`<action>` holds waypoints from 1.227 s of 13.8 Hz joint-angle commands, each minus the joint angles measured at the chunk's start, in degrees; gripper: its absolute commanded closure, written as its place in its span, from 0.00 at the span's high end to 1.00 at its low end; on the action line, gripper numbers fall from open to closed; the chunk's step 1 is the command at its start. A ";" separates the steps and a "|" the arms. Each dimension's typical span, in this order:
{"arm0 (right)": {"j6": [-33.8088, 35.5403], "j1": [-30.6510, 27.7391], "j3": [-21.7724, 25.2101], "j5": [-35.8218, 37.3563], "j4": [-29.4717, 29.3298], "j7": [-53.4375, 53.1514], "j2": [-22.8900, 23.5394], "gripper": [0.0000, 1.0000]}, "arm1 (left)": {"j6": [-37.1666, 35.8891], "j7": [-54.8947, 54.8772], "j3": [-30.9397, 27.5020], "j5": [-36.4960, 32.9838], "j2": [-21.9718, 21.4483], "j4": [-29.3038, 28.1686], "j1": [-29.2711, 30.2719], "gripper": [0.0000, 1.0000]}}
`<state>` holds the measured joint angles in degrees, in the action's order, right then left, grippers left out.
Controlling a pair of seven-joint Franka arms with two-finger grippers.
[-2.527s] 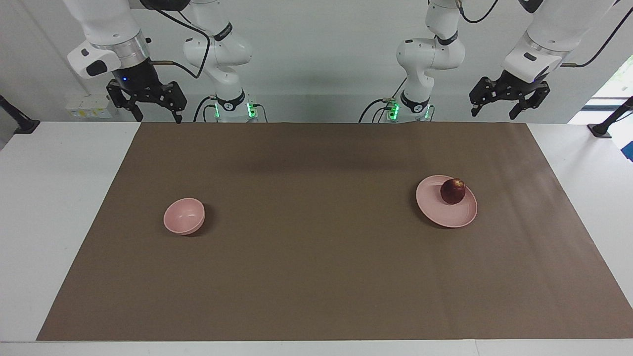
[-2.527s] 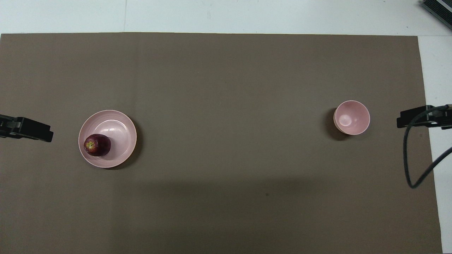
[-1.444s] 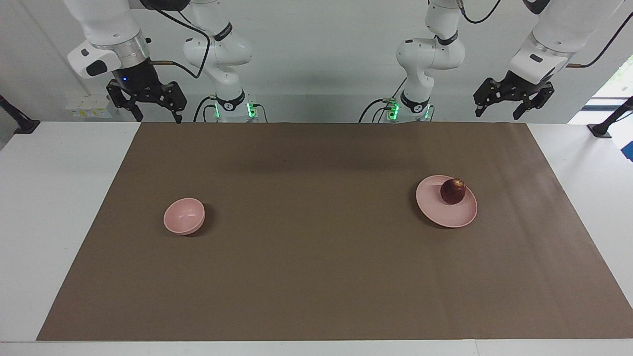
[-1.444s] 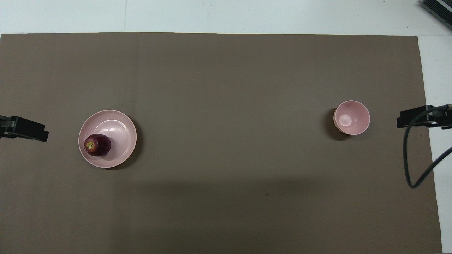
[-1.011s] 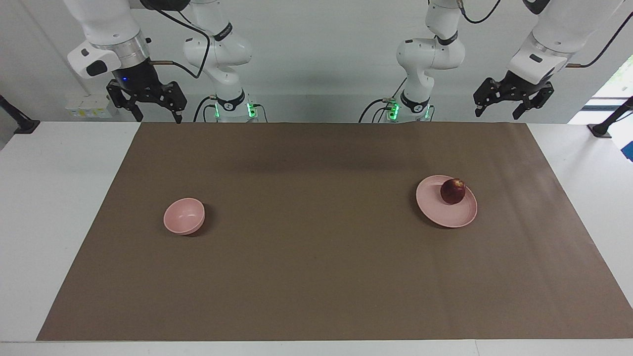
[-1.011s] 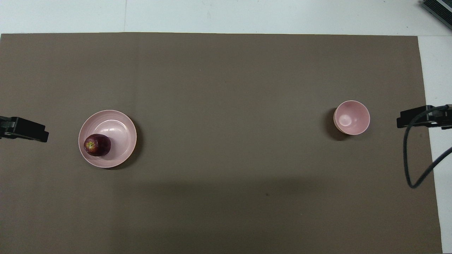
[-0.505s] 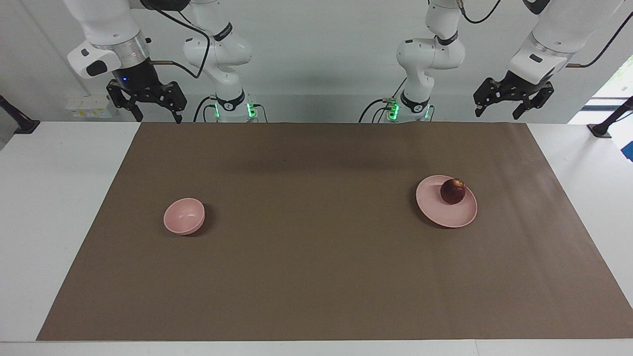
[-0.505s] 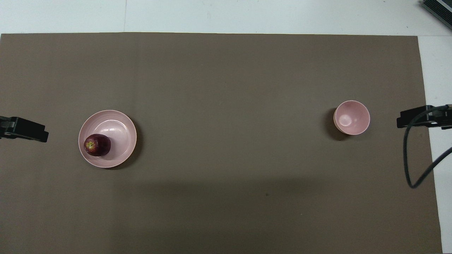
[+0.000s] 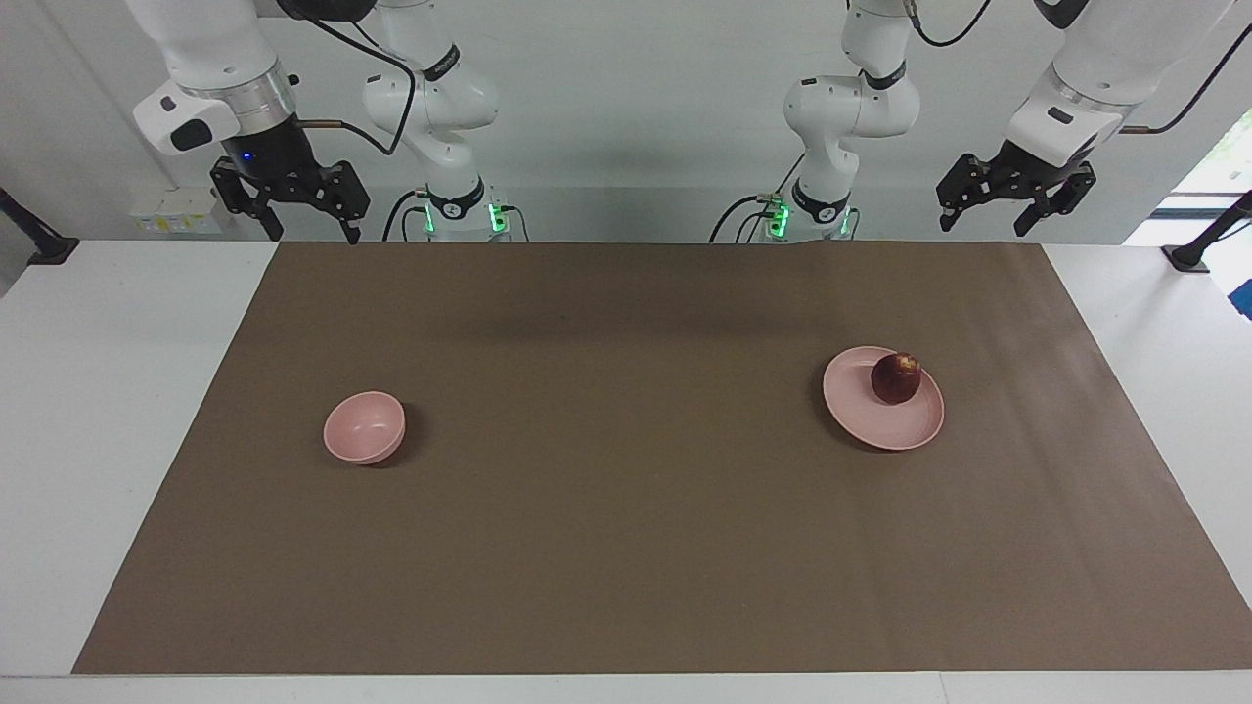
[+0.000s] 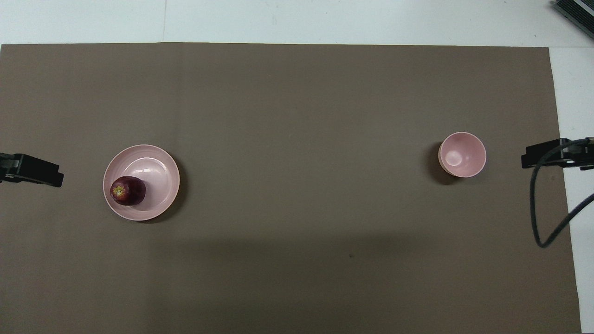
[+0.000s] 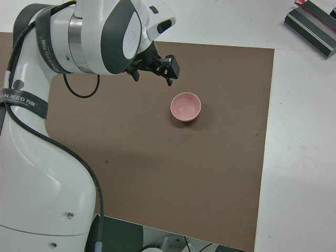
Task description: Move apple from plate to bowl
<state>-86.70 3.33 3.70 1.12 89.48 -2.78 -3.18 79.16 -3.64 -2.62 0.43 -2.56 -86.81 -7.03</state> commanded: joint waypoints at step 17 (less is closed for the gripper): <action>-0.93 -0.86 -0.27 -1.12 0.78 1.64 -0.78 1.00 | 19.00 -1.37 -0.10 -0.52 -0.69 -17.86 1.31 1.00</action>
<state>-86.70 3.33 3.70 1.12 89.48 -2.78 -3.18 94.61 -3.86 -2.83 0.43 -2.16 -101.14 -6.40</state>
